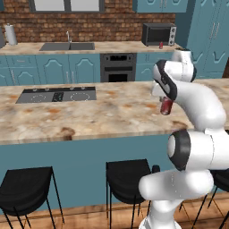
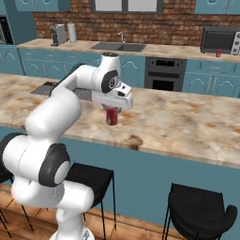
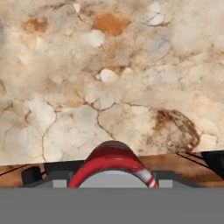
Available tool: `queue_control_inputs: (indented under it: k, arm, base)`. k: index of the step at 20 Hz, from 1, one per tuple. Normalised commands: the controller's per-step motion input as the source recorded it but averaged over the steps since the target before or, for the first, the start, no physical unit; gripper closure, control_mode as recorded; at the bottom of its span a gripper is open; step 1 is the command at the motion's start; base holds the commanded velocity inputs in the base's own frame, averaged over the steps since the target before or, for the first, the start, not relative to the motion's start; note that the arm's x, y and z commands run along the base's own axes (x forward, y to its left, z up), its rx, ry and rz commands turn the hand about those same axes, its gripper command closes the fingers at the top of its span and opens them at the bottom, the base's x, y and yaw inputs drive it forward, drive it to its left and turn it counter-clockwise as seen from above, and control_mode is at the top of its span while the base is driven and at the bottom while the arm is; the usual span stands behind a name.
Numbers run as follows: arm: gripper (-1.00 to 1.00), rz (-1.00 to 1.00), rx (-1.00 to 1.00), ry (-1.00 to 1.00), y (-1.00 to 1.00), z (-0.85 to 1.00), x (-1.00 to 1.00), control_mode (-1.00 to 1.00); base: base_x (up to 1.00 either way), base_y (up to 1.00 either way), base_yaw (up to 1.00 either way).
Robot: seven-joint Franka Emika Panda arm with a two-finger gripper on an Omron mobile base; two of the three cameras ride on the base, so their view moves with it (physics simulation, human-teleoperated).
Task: Four empty soda cans are scattered around the kitchen. Gather all the cans and cluster them next to the stove for recycling.
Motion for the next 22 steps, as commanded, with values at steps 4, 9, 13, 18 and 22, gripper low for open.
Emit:
queue_control_inputs:
  k: [4,9,13,18,22]
  arm:
    - [1.00,0.00,0.01,-0.17,0.33,0.26,-1.00,-1.00]
    - [1.00,0.00,0.00,-0.04,0.39,0.27,-0.62,-1.00]
    - [1.00,0.00,0.00,0.00,0.00,0.00,0.00,-1.00]
    - [1.00,0.00,0.00,0.00,0.00,0.00,0.00,-1.00]
    - [1.00,0.00,0.00,0.00,0.00,0.00,0.00,1.00]
  base:
    - [0.00,0.00,0.00]
    - [0.00,0.00,0.00]
    - [0.00,0.00,0.00]
    - [0.00,0.00,0.00]
    - [-0.28,-0.08,-0.02]
